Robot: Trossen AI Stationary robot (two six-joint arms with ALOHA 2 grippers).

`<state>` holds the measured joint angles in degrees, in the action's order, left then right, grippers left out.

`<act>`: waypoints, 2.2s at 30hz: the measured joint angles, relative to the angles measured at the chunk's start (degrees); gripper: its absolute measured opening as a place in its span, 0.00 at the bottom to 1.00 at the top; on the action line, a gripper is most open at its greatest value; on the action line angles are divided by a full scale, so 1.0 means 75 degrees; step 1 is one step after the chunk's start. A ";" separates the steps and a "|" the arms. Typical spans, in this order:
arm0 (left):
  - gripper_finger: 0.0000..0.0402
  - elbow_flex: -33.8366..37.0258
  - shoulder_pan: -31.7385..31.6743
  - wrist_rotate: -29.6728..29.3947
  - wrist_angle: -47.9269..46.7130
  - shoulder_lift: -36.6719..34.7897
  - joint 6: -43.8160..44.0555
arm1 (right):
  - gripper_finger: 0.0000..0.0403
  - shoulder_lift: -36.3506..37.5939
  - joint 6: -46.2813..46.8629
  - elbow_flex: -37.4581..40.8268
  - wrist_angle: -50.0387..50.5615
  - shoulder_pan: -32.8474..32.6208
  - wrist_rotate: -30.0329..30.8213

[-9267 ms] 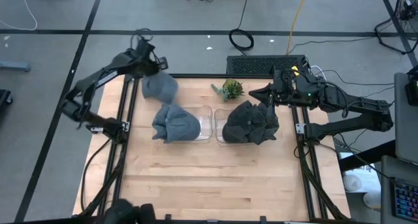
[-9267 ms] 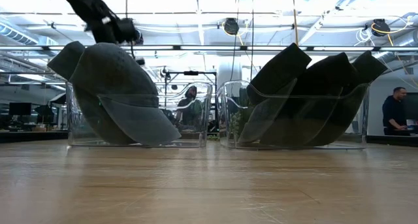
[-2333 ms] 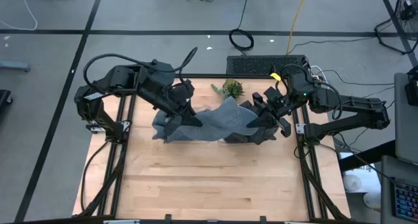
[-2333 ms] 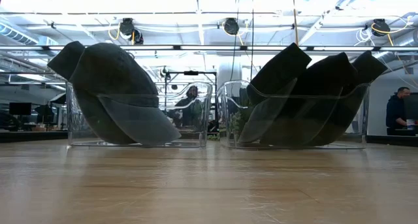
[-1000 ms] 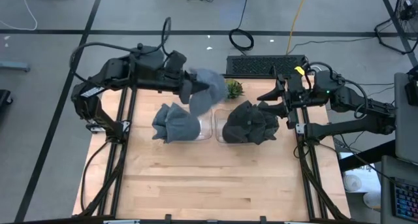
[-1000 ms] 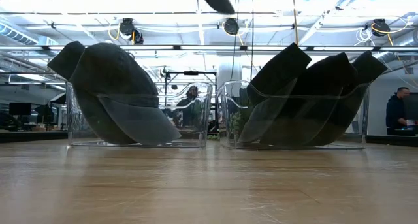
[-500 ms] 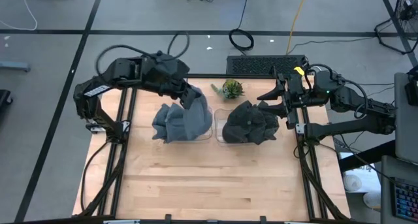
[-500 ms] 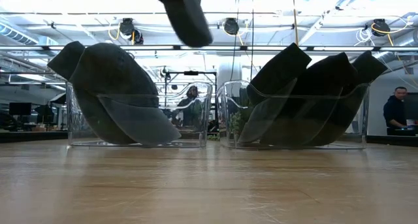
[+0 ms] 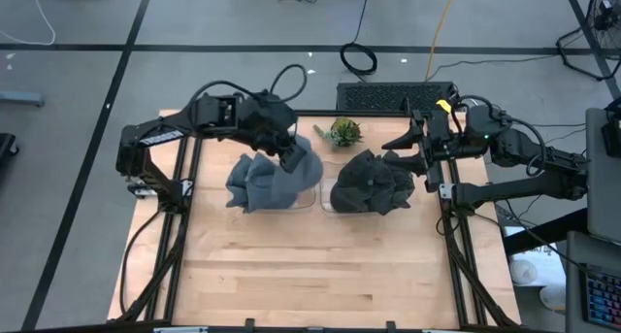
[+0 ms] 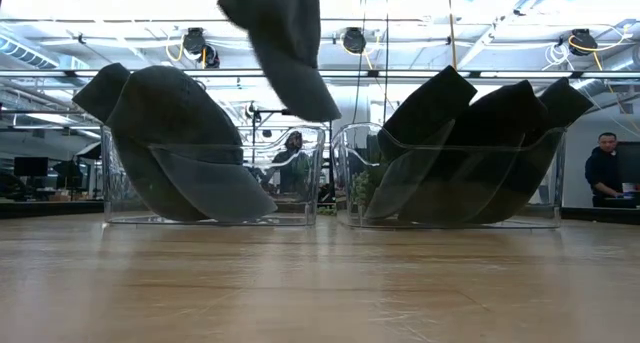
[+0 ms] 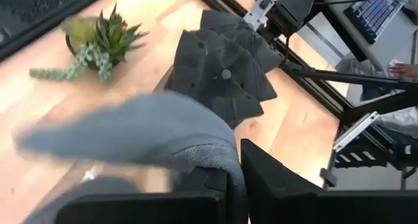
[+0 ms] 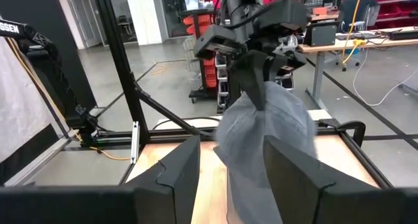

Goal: Pick & Place hat
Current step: Put the gray cap into the left transparent bin

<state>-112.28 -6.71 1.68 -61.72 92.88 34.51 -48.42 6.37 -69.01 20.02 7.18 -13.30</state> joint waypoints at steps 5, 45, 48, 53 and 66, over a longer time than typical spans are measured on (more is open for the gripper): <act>0.05 0.0776 0.0112 -0.0028 0.1125 -0.0546 -0.0422 | 0.39 0.0000 0.0000 0.0000 0.0178 0.0000 0.0002; 0.05 0.6882 -0.0011 0.0015 0.4134 -0.2604 0.1266 | 0.39 -0.0216 -0.0146 0.0003 0.0160 0.0000 0.0030; 0.05 0.7211 -0.0019 0.0066 0.4506 -0.2605 0.1277 | 0.39 -0.0269 -0.0146 0.0003 0.0134 0.0000 0.0029; 0.05 0.7724 -0.0019 0.0172 0.5042 -0.2600 0.1569 | 0.39 -0.0379 -0.0131 0.0003 0.0110 0.0000 0.0008; 0.55 0.7701 -0.0513 0.0380 0.5010 -0.3375 0.1903 | 0.39 -0.0414 -0.0137 0.0003 0.0108 0.0000 -0.0007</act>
<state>-54.53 -10.56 4.53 -24.15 67.57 48.78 -51.53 5.34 -68.99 20.82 7.18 -13.35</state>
